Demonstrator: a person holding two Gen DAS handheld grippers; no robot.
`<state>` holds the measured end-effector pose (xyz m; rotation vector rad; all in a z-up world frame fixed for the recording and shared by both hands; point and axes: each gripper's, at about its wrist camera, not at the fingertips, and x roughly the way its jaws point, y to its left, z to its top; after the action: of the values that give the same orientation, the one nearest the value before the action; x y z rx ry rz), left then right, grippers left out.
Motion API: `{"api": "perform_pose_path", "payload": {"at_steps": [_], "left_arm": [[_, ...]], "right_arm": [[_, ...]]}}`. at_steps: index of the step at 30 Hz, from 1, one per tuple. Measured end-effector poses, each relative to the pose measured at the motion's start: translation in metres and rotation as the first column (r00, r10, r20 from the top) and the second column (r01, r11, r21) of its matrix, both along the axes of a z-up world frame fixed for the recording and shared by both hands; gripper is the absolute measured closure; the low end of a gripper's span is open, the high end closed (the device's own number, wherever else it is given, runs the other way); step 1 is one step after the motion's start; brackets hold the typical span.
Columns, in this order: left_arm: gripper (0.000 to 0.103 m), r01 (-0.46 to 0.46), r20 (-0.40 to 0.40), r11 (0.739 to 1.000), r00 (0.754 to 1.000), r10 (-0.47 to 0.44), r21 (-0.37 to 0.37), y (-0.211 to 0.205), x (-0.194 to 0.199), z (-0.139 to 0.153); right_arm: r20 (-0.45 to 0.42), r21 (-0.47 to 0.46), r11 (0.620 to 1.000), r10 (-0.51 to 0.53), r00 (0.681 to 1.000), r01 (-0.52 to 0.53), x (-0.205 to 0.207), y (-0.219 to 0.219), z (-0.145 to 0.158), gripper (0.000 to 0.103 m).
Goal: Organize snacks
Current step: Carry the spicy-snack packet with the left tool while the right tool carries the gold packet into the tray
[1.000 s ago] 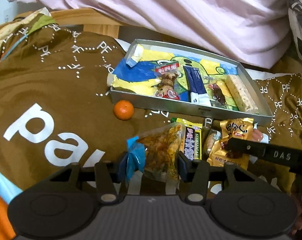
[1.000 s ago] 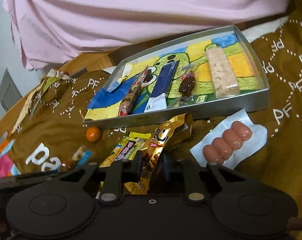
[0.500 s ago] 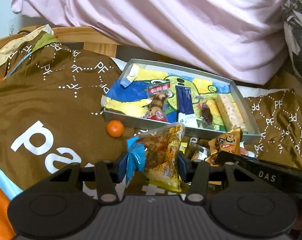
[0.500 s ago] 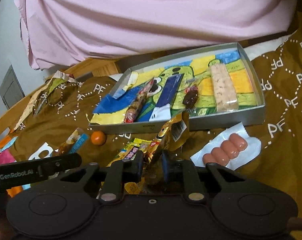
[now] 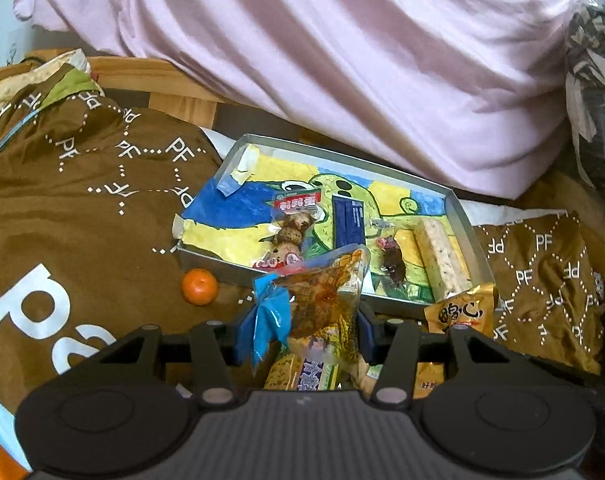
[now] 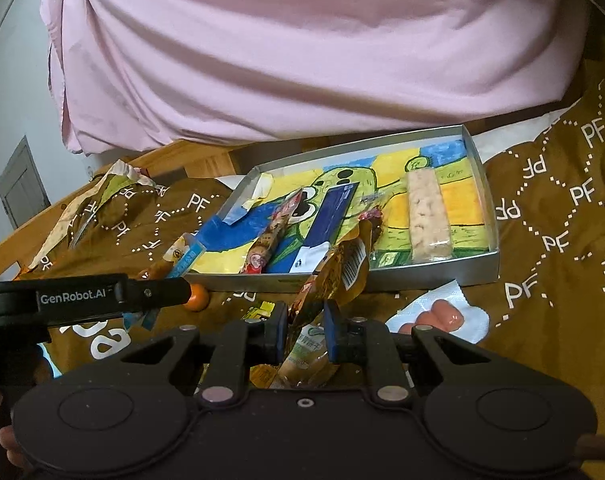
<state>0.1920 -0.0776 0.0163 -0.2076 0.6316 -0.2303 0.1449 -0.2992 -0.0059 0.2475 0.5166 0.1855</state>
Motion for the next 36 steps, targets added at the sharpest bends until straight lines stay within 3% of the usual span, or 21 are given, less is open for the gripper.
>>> {"api": "perform_pose_path", "payload": {"at_steps": [13,19,24,30,36], "left_arm": [[0.048,-0.018,0.023,1.000,1.000,0.018,-0.003,-0.005,0.013,0.009],[0.048,-0.008,0.059,1.000,0.998,0.008,-0.004,-0.011,0.028,0.026],[0.048,0.011,0.098,1.000,0.995,-0.012,0.012,-0.022,0.054,0.040],[0.048,0.032,0.118,0.999,0.992,-0.034,0.022,-0.044,0.094,0.038],[0.048,0.046,0.092,0.999,0.995,-0.048,0.026,-0.063,0.128,0.019]], "right_arm": [[0.031,-0.003,1.000,0.000,1.000,0.000,0.004,0.001,0.001,0.083],[0.114,-0.012,1.000,-0.021,0.993,0.022,0.009,-0.005,0.012,0.083],[0.216,-0.035,0.999,-0.029,0.976,0.038,0.034,-0.010,0.027,0.083],[0.299,-0.045,0.998,-0.027,0.954,0.042,0.074,-0.018,0.034,0.083],[0.287,-0.030,0.999,-0.032,0.957,0.042,0.105,-0.036,0.020,0.083]]}}
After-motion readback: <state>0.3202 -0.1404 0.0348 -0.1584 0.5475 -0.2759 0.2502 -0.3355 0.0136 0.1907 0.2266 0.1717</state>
